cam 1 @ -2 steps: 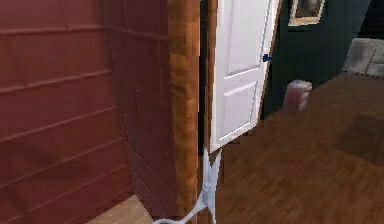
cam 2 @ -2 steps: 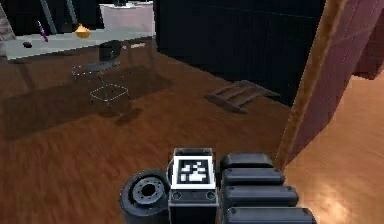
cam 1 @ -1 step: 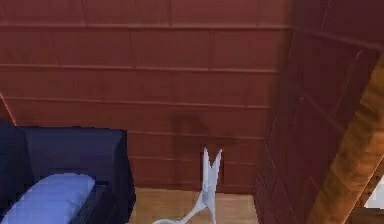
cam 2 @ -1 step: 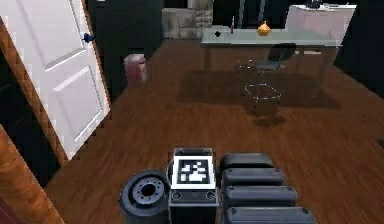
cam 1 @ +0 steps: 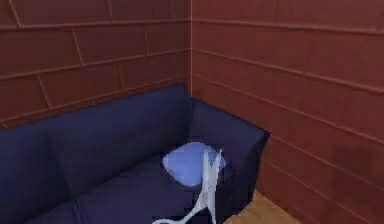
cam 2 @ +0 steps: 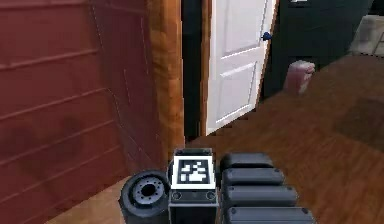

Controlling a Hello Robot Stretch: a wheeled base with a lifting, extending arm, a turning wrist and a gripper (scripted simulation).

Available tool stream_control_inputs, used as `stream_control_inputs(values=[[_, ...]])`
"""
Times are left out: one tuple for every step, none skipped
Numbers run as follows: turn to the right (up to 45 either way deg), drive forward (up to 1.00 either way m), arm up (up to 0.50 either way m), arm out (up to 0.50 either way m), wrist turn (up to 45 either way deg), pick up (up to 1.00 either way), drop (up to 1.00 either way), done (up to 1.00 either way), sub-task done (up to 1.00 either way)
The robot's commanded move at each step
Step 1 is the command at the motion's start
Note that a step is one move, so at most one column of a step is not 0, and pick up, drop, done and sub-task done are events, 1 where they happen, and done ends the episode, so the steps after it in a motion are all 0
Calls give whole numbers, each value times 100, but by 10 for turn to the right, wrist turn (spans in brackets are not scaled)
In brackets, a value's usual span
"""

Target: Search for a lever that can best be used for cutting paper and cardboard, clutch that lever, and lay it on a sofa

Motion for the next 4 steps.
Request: stream_control_inputs(values=[[-390,0,0,0,0,0,0,0,0],[-450,0,0,0,0,0,0,0,0],[-450,0,0,0,0,0,0,0,0],[-450,0,0,0,0,0,0,0,0]])
